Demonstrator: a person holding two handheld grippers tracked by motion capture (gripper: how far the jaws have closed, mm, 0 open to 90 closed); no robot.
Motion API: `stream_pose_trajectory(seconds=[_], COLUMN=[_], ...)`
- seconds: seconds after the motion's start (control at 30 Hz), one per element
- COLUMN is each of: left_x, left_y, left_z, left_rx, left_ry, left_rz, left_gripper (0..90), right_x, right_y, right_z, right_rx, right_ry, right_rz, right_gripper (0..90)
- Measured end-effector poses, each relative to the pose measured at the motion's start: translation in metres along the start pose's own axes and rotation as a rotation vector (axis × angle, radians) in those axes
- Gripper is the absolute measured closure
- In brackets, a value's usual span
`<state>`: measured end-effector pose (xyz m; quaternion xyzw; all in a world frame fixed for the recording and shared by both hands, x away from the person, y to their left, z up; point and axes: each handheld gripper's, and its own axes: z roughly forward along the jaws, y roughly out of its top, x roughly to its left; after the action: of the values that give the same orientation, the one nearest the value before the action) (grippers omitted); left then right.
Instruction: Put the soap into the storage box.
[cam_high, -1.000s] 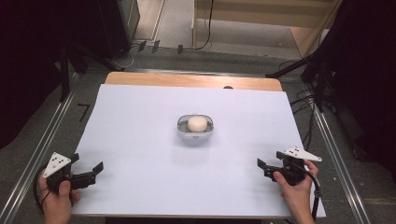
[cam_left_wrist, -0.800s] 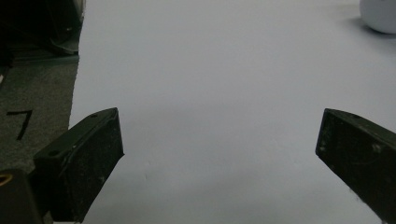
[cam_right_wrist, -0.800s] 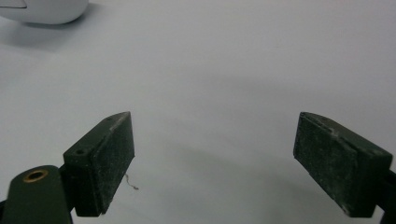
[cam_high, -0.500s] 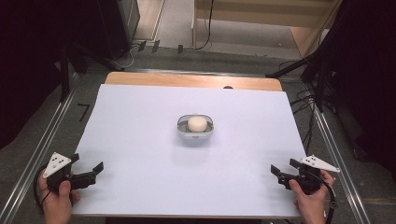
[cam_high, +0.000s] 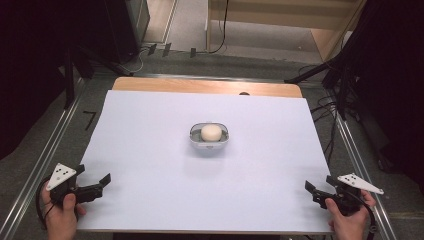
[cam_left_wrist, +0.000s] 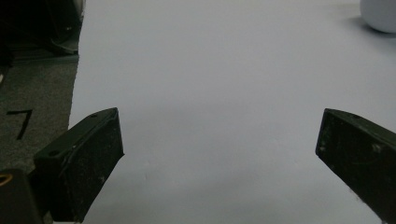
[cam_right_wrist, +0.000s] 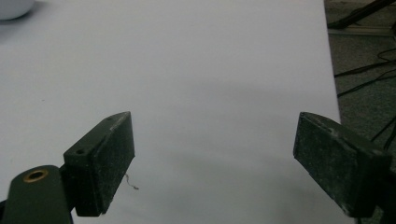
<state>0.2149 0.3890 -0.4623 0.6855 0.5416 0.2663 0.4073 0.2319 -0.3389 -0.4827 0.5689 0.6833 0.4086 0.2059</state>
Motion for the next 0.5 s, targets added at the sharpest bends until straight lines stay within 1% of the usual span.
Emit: stream_pose_trajectory(seconds=[0.2, 0.27, 0.33, 0.37, 0.5], left_x=[-0.0001, 0.0, 0.0, 0.0, -0.0001], left_y=[0.0, 0.0, 0.0, 0.0, 0.0], left_z=[0.0001, 0.0, 0.0, 0.0001, 0.0], left_rx=[0.0, 0.001, 0.001, 0.0, 0.0], left_ry=[0.0, 0.0, 0.0, -0.001, -0.001], left_rz=[-0.001, 0.0, 0.001, 0.0, 0.0], left_gripper=[1.3, 1.3, 1.3, 1.3, 1.3], right_x=[-0.0074, -0.009, -0.0103, -0.0101, -0.0098], right_y=[-0.0036, -0.0049, -0.0062, -0.0067, -0.0074], right_z=[-0.0058, -0.0061, -0.005, -0.0049, -0.0037], right_rx=[-0.017, -0.02, -0.023, -0.015, -0.011], right_ry=[-0.015, -0.01, 0.0, 0.002, 0.003], right_rz=[-0.003, 0.012, 0.016, 0.023, 0.022], right_gripper=[12.9, 12.9, 12.9, 12.9, 12.9])
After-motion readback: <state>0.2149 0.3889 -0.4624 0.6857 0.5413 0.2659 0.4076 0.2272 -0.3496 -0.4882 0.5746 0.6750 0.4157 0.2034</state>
